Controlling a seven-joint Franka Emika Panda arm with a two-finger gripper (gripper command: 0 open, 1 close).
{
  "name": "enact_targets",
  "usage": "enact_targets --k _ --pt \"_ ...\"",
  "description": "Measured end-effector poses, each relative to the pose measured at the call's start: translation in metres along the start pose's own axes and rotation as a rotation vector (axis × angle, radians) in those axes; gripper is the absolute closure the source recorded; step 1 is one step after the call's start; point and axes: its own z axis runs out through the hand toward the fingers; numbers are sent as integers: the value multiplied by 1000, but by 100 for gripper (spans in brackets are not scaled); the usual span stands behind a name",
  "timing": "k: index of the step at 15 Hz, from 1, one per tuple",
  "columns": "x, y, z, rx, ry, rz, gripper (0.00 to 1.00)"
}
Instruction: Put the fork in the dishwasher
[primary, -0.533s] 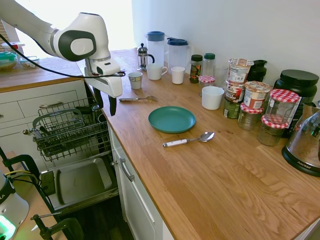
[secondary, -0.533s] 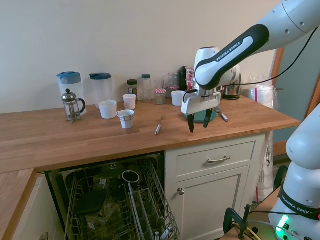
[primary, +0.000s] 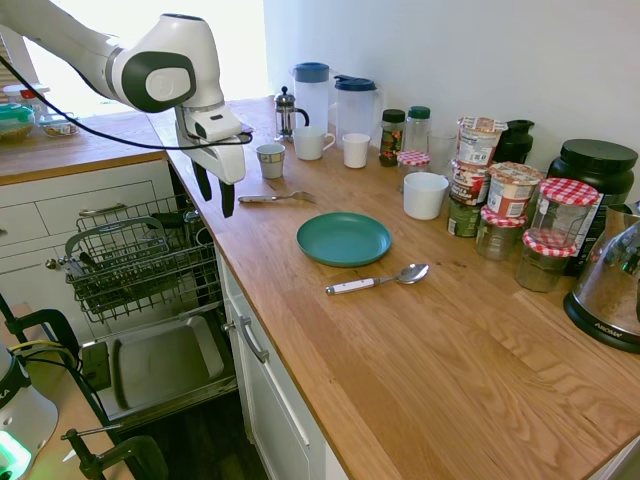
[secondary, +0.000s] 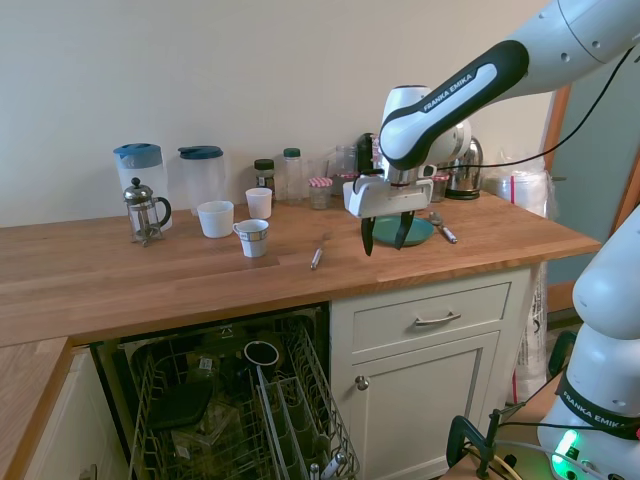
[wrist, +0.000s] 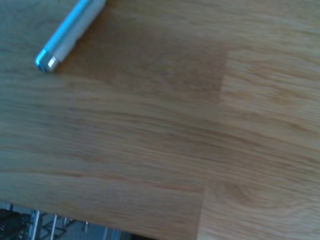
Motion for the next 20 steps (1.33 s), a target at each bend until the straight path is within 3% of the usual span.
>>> enact_targets --k 3,9,16,20 --pt "-4 -26 12 15 3 81 0" --pt "8 -88 13 97 52 226 0" --pt "27 -136 51 65 107 396 0" --pt "28 -147 73 37 121 411 0"
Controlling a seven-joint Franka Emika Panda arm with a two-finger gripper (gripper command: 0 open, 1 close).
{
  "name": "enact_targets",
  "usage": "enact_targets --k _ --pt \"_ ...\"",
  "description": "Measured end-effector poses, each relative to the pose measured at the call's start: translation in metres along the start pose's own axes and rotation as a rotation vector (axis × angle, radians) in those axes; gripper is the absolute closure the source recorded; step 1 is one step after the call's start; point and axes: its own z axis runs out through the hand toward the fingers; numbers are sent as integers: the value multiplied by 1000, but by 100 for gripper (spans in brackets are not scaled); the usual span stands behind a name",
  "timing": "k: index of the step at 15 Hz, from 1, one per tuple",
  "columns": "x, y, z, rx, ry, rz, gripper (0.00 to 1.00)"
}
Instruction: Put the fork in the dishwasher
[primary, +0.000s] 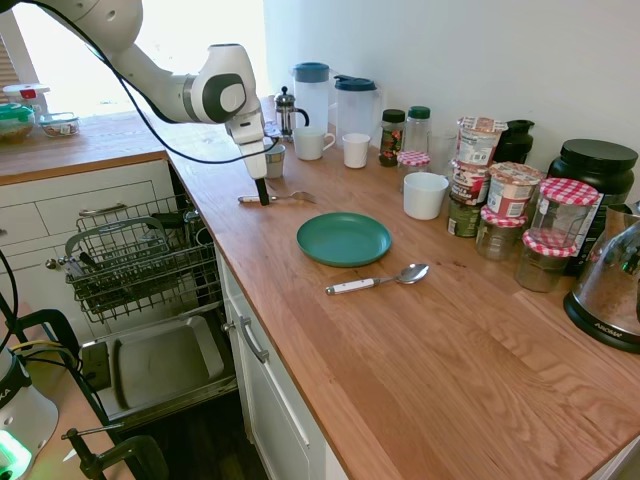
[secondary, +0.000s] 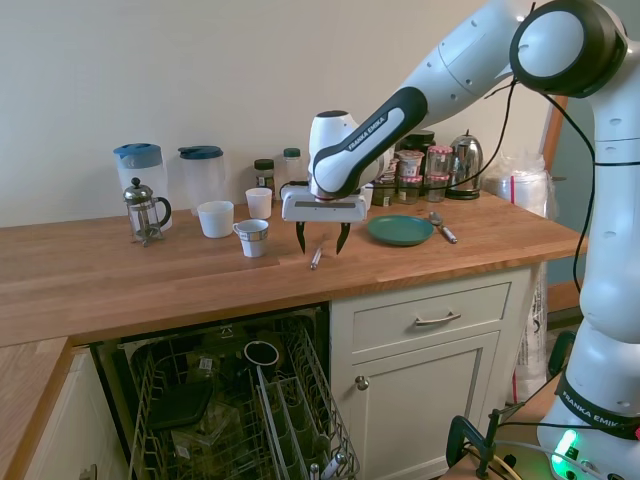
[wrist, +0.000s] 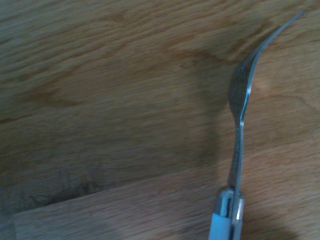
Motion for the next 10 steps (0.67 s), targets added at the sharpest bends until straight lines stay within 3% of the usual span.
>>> enact_targets --k 1,10 --pt "-1 -1 3 -3 1 -1 100" --pt "-6 -10 7 -29 8 -10 100"
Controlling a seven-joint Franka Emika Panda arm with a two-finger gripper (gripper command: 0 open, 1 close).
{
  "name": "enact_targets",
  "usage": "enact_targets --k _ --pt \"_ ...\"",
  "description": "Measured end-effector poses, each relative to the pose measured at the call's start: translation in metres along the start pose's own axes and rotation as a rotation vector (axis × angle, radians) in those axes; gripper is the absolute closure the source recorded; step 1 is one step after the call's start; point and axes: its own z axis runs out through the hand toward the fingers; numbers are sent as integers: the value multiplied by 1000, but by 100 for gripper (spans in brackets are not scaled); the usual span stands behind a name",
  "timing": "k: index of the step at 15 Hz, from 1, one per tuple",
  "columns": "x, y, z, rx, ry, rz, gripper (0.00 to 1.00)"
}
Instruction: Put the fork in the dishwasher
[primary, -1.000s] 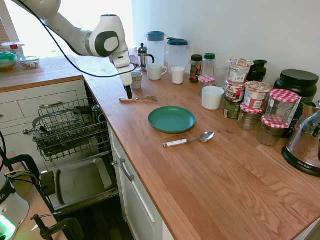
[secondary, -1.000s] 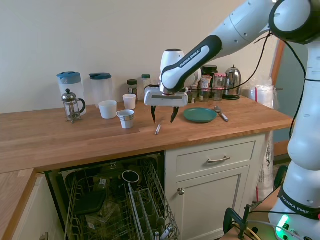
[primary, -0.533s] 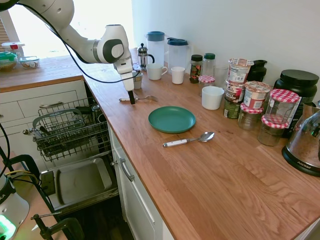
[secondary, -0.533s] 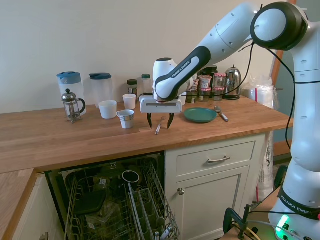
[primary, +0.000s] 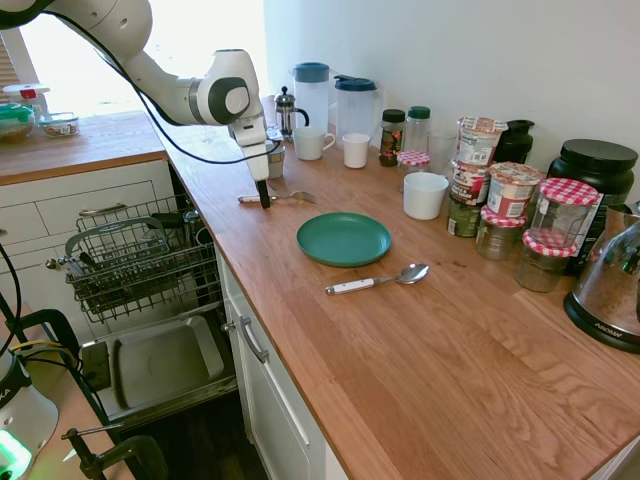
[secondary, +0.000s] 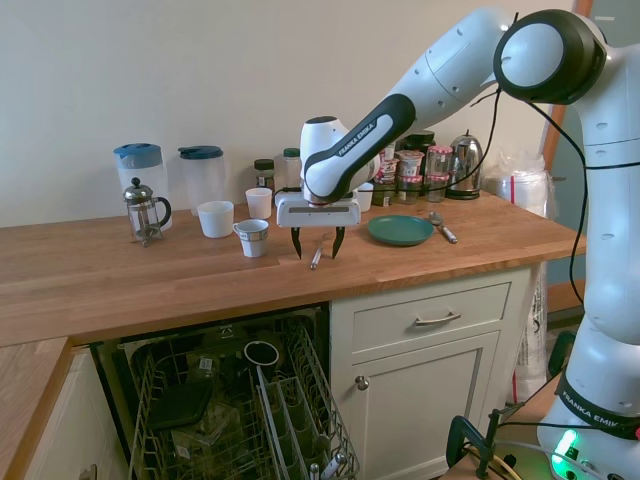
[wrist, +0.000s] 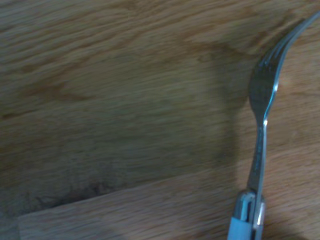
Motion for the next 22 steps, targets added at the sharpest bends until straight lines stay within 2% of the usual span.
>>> enact_targets --k 14,19,22 --pt "0 -2 1 -1 -6 -18 100" --pt "8 -3 -4 6 -55 -29 100" --pt "24 0 -33 30 -91 -46 100"
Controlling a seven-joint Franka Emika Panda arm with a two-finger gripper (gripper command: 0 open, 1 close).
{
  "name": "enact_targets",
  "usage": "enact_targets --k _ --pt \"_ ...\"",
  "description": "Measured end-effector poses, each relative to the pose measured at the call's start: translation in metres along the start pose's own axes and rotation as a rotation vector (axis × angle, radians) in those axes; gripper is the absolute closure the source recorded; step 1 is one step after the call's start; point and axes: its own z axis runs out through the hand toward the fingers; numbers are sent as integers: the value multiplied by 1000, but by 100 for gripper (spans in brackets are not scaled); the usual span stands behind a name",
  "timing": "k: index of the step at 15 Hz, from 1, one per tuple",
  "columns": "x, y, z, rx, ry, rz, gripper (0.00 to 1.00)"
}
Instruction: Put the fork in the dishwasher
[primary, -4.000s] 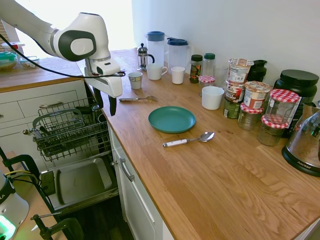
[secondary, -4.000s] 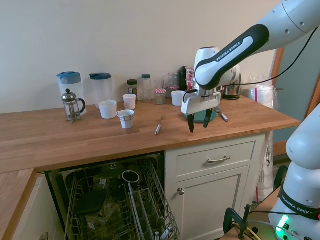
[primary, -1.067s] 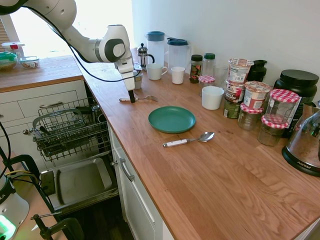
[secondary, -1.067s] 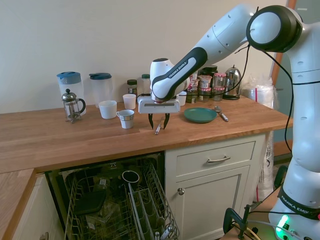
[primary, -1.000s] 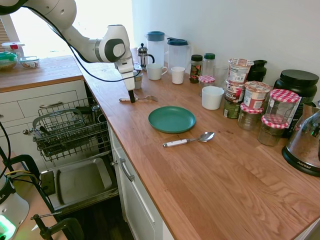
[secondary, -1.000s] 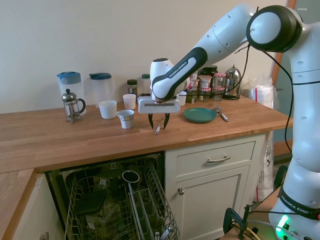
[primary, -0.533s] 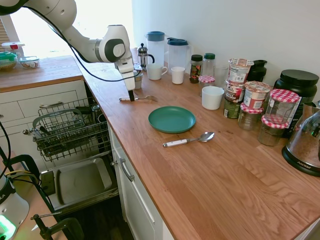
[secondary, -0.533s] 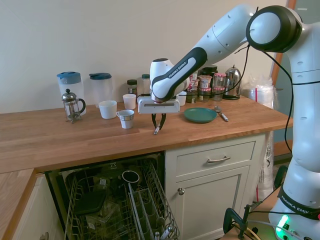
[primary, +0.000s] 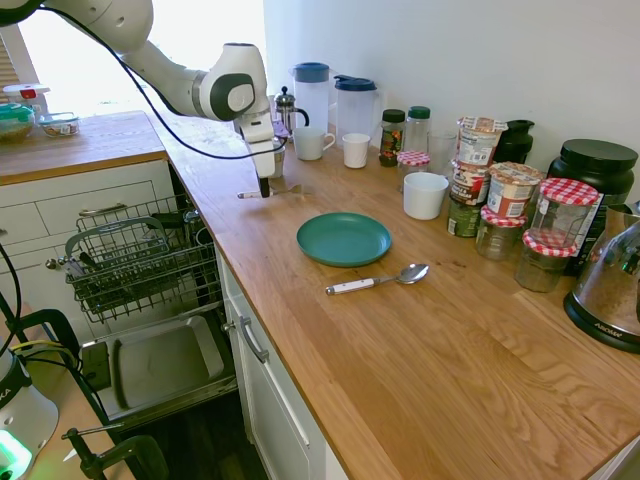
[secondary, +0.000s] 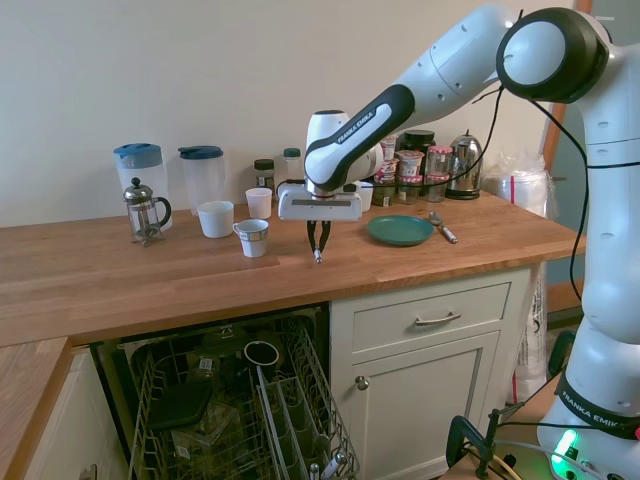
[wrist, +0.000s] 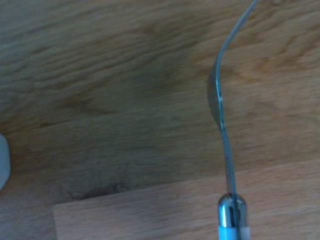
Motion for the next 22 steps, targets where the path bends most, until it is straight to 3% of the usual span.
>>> enact_targets --k 5,11,15,17,22 --pt "-18 41 -73 -2 -93 -126 100" --pt "-83 126 -125 -155 -214 -463 100" --pt "-149 162 -116 -257 -369 -596 100" --pt "-158 166 -113 -280 -370 -608 100" --pt "-238 199 -91 -443 -408 -525 100"
